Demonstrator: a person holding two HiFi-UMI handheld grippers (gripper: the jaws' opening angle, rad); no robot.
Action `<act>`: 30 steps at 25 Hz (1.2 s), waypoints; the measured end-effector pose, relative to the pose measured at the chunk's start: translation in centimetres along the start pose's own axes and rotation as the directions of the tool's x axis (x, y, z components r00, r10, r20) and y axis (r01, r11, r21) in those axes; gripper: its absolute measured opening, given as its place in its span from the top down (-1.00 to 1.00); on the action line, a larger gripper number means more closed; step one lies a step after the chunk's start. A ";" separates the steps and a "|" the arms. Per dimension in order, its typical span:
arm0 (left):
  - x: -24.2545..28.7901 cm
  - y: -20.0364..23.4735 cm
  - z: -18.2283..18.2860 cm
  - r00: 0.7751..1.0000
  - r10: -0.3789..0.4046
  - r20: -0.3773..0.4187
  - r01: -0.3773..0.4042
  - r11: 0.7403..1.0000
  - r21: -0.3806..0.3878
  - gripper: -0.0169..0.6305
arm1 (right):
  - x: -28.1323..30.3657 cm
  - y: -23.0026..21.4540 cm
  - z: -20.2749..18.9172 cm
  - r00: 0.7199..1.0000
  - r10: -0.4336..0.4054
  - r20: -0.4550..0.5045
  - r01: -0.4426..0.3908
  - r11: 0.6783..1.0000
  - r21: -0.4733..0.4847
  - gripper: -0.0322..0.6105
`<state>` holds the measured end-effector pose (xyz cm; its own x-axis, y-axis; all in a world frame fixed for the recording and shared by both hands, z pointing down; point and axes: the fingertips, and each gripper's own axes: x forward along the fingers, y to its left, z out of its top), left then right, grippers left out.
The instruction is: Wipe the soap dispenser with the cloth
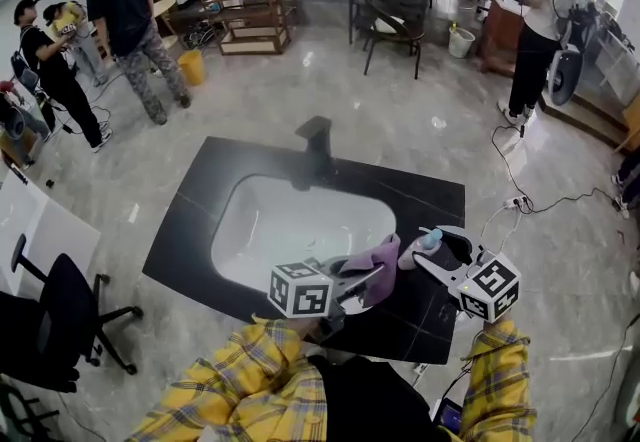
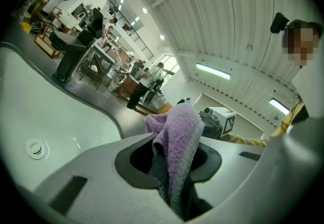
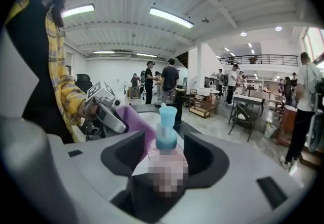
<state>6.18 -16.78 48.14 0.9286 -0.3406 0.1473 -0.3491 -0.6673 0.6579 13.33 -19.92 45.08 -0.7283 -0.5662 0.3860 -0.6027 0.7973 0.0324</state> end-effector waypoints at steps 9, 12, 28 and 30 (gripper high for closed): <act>-0.1 0.5 -0.3 1.000 0.023 0.000 -0.023 1.000 -0.010 0.67 | 0.2 -0.2 0.4 0.980 0.194 -0.052 -0.199 0.970 -0.137 0.18; 0.2 0.7 -0.3 1.000 0.030 0.001 -0.030 0.999 -0.015 0.68 | 0.7 -0.1 -0.2 0.964 0.249 -0.096 -0.261 0.955 -0.144 0.19; 1.1 1.1 -0.6 0.999 0.034 -0.001 -0.034 0.999 -0.013 0.68 | 1.1 0.4 -0.3 0.971 0.237 -0.045 -0.240 0.967 -0.090 0.39; 1.2 1.1 -0.6 0.999 0.034 -0.001 -0.034 0.999 -0.012 0.68 | 1.1 0.0 -0.4 0.979 0.198 -0.043 -0.201 0.975 -0.091 0.40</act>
<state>6.94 -17.51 49.49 0.9164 -0.3624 0.1698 -0.3787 -0.6476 0.6612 12.69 -20.49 45.87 -0.8188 -0.3874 0.4237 -0.4116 0.9106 0.0373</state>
